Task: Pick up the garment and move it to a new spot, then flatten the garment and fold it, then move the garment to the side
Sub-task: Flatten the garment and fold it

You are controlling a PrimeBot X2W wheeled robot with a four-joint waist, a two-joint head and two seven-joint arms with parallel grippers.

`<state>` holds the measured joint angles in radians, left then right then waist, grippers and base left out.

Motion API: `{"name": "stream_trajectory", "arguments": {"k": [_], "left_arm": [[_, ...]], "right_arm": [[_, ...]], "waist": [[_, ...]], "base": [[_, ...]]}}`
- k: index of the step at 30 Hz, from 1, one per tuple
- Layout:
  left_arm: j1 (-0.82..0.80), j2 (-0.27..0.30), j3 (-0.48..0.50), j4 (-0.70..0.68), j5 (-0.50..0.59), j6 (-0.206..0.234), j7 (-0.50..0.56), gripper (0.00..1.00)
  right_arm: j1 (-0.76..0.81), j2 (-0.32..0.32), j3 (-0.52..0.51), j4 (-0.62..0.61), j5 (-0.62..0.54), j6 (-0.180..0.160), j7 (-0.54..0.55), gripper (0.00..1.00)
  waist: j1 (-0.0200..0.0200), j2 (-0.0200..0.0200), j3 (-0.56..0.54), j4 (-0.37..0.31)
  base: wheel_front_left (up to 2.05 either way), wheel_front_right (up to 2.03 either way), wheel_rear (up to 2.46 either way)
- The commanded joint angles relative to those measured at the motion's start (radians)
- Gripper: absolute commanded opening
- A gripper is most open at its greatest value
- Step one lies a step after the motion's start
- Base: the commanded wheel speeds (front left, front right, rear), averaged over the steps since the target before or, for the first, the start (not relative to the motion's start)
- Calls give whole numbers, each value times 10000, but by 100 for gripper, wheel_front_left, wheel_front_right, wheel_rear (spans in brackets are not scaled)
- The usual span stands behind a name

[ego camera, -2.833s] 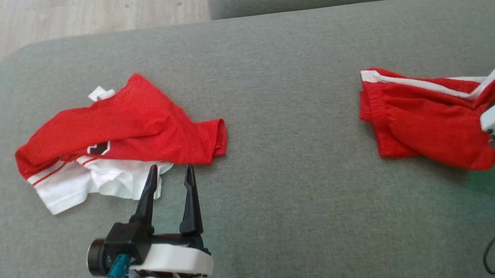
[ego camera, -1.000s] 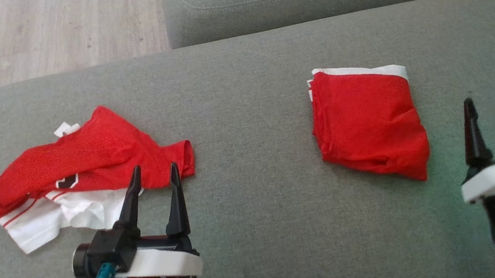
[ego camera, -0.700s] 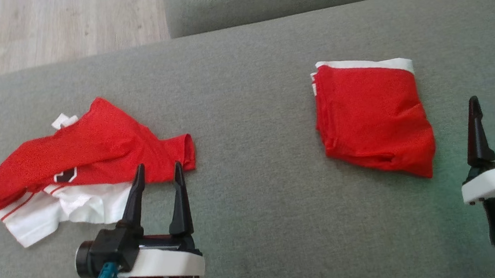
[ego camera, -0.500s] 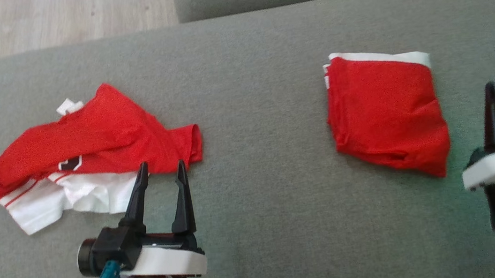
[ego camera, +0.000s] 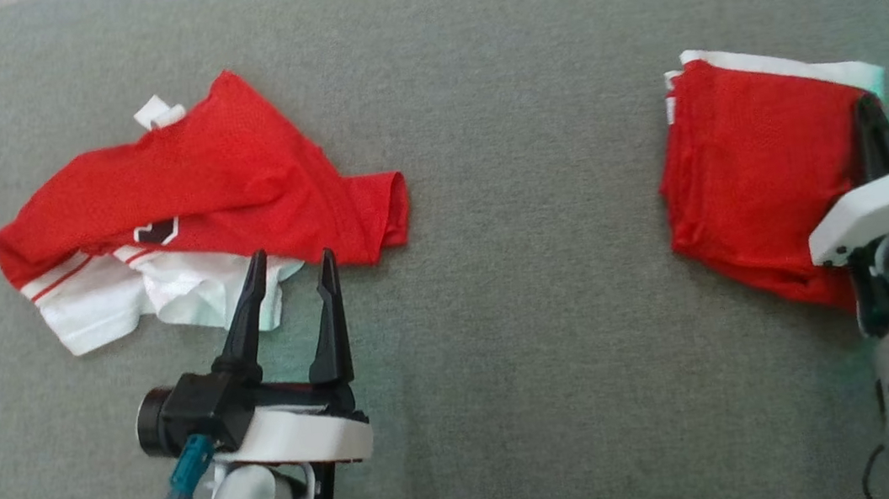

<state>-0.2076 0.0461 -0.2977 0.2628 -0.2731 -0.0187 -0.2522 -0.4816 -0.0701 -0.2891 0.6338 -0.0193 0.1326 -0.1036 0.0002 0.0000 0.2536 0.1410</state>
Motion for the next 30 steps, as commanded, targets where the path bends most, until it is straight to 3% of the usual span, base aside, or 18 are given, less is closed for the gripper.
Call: {"name": "stream_trajectory", "arguments": {"k": [1, 5, 10, 18, 22, 30], "left_arm": [[-396, 42, 226, -278, -13, -14, -95, 100], [-510, 42, 150, -225, -35, -20, -95, 100], [-547, 41, 118, -177, -71, 32, -95, 100], [-557, 41, -59, -247, -178, 95, -95, 100], [-570, 41, -62, -224, -199, 108, -95, 100], [-453, 41, 95, -162, -167, 134, -95, 100]], "right_arm": [[-453, 81, 169, 148, -203, -19, 41, 0], [-1019, 78, -81, 1375, -791, -19, -312, 0], [-1678, 174, 260, 2061, -938, -19, -1186, 0], [-2181, 195, 2404, 3356, 349, -19, -1510, 0], [-2140, 196, 3271, 4320, 235, -19, -1294, 0], [-2128, 197, 3046, 4216, 543, -19, -1550, 0]], "waist": [[-2, 0, 155, 136], [-2, 0, 207, 225], [-2, 0, 94, 222], [-2, 0, 105, 300], [-2, 0, 103, 309], [-2, 0, -213, 96]], "base": [[0, 0, 0], [0, 0, 0], [0, 0, 0], [0, 0, 0], [0, 0, 0], [0, 0, 0]]}}
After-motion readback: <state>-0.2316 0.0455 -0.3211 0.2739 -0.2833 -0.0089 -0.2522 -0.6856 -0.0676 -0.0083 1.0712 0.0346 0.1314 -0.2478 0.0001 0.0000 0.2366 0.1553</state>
